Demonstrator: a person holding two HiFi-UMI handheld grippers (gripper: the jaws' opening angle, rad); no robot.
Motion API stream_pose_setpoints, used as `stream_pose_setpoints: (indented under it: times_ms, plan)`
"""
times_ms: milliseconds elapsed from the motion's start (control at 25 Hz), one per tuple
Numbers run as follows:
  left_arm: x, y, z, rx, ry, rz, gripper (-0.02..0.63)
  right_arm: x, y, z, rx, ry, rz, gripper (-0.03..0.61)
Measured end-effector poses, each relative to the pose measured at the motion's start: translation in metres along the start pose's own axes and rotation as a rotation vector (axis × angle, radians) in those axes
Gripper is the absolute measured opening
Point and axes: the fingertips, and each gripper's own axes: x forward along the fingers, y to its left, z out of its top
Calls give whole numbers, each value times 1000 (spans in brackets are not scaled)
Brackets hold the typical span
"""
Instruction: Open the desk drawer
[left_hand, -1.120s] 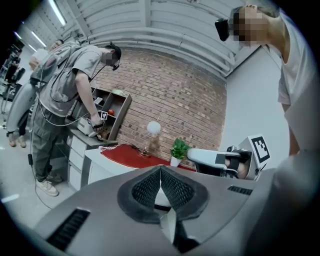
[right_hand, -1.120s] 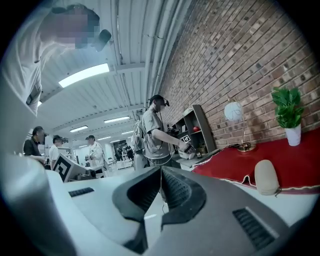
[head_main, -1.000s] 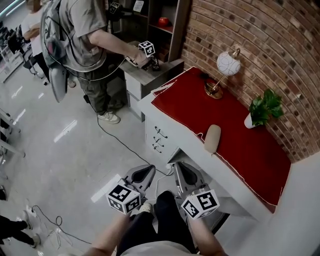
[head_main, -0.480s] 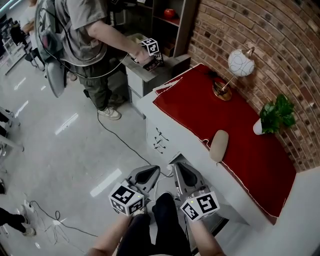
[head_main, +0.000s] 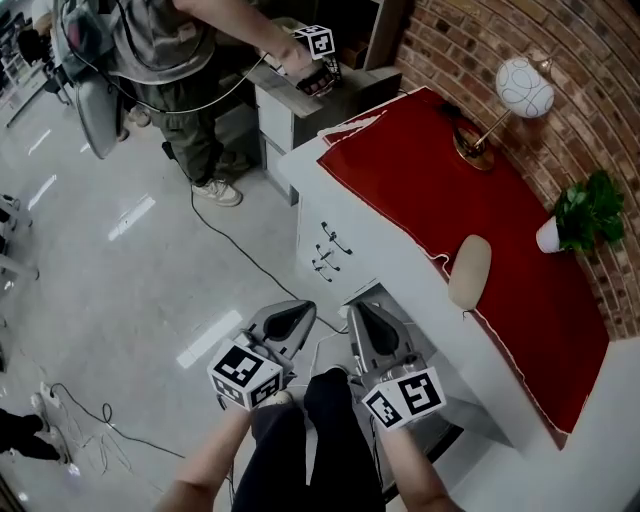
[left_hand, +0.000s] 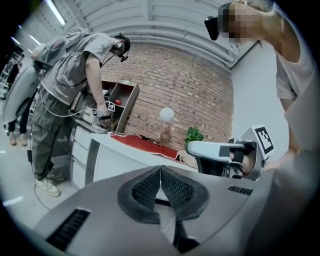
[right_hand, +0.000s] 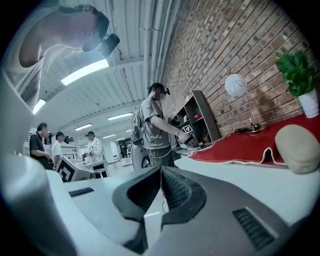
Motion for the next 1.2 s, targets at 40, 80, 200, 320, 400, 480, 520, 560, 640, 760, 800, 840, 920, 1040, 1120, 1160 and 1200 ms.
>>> stream_pose_setpoints:
  times_ms: [40,80,200,320,400,480,520,560,640,760,800,840,920,1040,1120,1160,1200]
  plan:
    - [2,5,-8,-1,-2,6,11,3,-3,-9,1,1,1,20]
    - [3,9,-17,-3,-2,10,11,4,-5,-17,1,5,1,18]
    - [8,18,-45,-19,11,12,11,8,-14,-46,3,22,-2,18]
    - [17,30,-70,-26,14,14,11,16,-28,-74,1,29,-1,18]
    - [22,39,-86,-26,10,15,11,22,-36,-92,0,30,3,18]
    - [28,47,-101,-25,1,14,11,28,-44,-110,-7,31,13,18]
    - [32,52,-109,-24,-6,15,11,32,-48,-118,-9,30,19,18]
    - [35,57,-116,-21,-13,17,11,36,-51,-127,-9,29,28,18]
    - [42,67,-132,-16,-27,22,11,43,-58,-146,-4,28,49,18]
    - [51,82,-158,-19,-36,27,11,53,-69,-174,-10,29,68,20]
    - [54,86,-168,-21,-35,29,11,56,-73,-183,-11,28,71,18]
    - [56,90,-178,-24,-33,32,11,59,-76,-191,-12,25,75,18]
    - [61,99,-200,-33,-27,40,11,64,-82,-206,-13,14,87,18]
    - [71,112,-230,-46,-25,42,11,71,-91,-230,-29,7,105,18]
    - [80,122,-246,-44,-27,41,11,76,-98,-247,-52,7,110,20]
    - [84,127,-253,-43,-29,43,11,79,-101,-255,-68,8,112,20]
    - [87,132,-261,-43,-32,43,11,81,-104,-263,-83,8,113,18]
